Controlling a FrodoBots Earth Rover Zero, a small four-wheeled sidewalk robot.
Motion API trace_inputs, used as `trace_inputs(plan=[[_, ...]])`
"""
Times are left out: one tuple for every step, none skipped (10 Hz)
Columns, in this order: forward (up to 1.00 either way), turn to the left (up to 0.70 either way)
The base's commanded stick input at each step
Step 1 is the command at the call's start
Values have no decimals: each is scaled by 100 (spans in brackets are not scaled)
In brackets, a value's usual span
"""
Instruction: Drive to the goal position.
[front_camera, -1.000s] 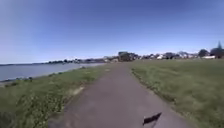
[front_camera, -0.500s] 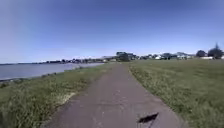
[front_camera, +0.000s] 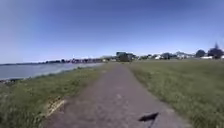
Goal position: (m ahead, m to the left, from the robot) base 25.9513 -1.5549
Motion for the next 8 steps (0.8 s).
trace_inputs(plan=[[70,0],[70,0],[70,0],[70,0],[70,0],[70,0],[70,0],[70,0]])
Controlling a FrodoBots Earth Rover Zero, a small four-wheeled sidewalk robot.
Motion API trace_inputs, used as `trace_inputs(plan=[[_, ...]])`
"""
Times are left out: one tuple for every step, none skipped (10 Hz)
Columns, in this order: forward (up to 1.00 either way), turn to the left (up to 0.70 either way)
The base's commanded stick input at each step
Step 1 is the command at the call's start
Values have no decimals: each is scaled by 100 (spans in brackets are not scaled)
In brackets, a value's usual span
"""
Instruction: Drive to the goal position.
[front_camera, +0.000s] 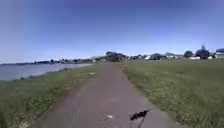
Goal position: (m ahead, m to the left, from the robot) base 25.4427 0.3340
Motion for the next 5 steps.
trace_inputs(plan=[[70,0],[70,0],[70,0],[70,0],[70,0]])
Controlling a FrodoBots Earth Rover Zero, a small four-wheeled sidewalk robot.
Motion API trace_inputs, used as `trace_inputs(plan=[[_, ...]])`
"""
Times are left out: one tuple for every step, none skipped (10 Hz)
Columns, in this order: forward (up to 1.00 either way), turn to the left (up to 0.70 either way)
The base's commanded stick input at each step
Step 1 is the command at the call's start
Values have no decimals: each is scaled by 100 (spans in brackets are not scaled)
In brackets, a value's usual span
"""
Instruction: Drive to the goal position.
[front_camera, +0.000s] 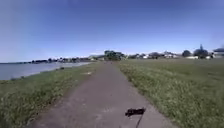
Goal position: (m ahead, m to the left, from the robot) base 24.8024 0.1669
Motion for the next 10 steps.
trace_inputs(plan=[[70,0],[70,0],[70,0],[70,0],[70,0],[70,0],[70,0],[70,0],[70,0],[70,0]])
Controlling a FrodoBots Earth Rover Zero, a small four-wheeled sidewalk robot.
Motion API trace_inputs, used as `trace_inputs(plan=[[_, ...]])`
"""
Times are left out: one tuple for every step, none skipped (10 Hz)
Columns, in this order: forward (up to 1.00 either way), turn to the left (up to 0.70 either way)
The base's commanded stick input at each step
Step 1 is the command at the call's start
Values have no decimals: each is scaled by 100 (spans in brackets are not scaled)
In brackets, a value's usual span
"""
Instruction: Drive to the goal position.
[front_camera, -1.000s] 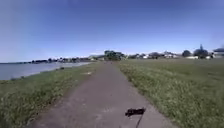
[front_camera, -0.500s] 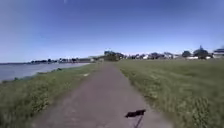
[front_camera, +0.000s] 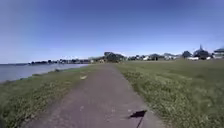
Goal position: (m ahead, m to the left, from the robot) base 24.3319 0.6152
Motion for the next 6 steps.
trace_inputs(plan=[[70,0],[70,0],[70,0],[70,0],[70,0],[70,0]])
